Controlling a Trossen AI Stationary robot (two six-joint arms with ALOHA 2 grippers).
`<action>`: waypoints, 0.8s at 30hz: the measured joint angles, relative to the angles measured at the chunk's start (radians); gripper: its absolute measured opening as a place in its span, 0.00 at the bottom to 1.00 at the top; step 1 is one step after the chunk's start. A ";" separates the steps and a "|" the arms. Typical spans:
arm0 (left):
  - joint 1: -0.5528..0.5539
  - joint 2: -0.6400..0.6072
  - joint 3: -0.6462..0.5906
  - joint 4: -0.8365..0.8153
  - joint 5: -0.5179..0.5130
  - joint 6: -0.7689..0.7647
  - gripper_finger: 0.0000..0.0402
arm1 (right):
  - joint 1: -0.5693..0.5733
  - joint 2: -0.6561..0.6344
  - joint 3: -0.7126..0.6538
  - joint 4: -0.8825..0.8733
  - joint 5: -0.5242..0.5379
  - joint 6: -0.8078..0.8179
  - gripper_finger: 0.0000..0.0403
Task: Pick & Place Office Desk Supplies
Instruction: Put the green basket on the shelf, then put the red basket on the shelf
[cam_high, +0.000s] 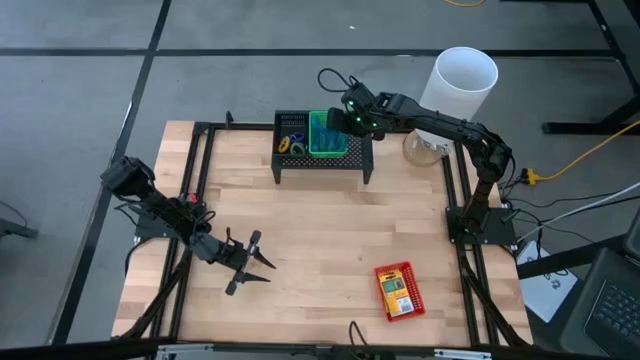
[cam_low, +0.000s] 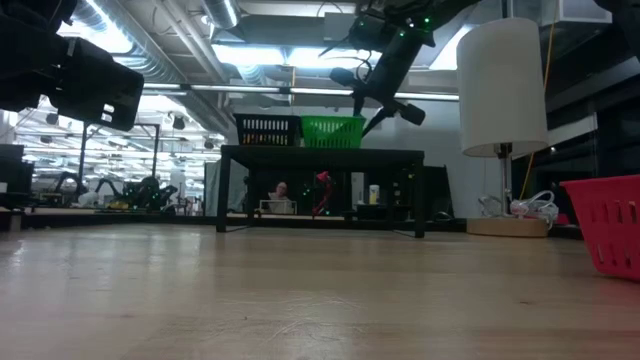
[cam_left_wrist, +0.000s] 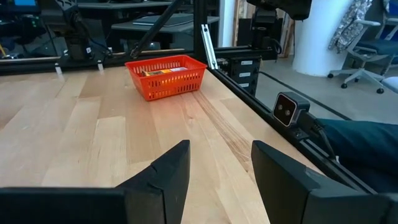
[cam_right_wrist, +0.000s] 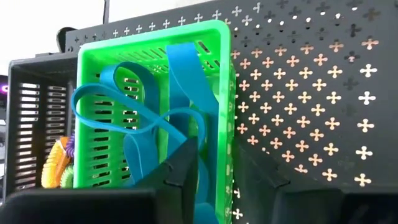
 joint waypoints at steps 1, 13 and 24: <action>0.000 0.000 0.000 0.000 0.000 0.000 0.42 | 0.000 0.000 0.000 0.000 -0.003 -0.003 0.26; 0.000 0.000 0.000 -0.027 0.000 -0.016 0.42 | 0.000 -0.001 0.034 -0.004 0.018 -0.054 0.44; 0.000 0.000 0.000 -0.031 0.000 -0.040 0.42 | 0.019 -0.002 0.233 -0.329 0.241 -0.079 0.44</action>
